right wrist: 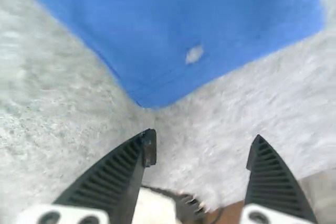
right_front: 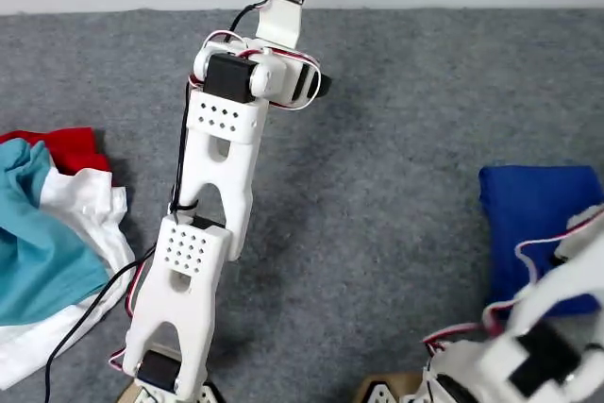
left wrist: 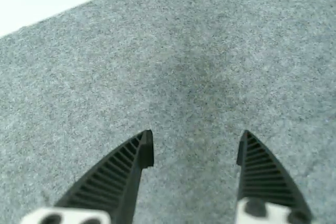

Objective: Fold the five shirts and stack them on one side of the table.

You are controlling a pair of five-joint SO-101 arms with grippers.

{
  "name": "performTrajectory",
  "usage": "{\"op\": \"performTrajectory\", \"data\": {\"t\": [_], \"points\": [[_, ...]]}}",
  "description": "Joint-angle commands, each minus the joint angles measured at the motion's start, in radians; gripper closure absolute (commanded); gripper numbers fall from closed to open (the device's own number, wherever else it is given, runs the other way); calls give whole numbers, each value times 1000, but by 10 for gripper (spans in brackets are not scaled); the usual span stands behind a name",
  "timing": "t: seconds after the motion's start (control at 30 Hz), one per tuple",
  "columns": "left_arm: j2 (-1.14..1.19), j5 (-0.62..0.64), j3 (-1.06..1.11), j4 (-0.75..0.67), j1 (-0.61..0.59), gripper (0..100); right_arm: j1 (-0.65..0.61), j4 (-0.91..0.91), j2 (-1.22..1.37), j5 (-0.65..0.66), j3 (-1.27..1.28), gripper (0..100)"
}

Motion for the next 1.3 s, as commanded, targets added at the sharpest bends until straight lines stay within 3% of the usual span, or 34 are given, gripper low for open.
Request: {"op": "performTrajectory", "data": {"t": [0.0, 0.17, 0.37, 0.53, 0.7, 0.97, 1.17, 1.27], "points": [[-75, 0, -12, 21, -20, 742, -113, 13, -194, 61, -2, 717], [-100, -8, -10, 21, -138, 742, -404, -41, -331, 135, 141, 717], [-358, -64, 27, 23, -341, 743, -773, -211, -444, 199, 559, 717], [-666, -63, 335, 23, -491, 743, -957, -424, -512, 199, 796, 717], [-1054, -63, 756, 20, -520, 743, -981, -570, -539, 147, 922, 717], [-1666, -71, 1359, 14, -463, 742, -983, -578, -530, 143, 996, 717], [-2047, -72, 1765, -147, -509, 741, -983, -579, -530, 144, 1076, 717], [-2174, -138, 1942, -176, -511, 740, -983, -572, -530, 144, 1103, 717]]}}
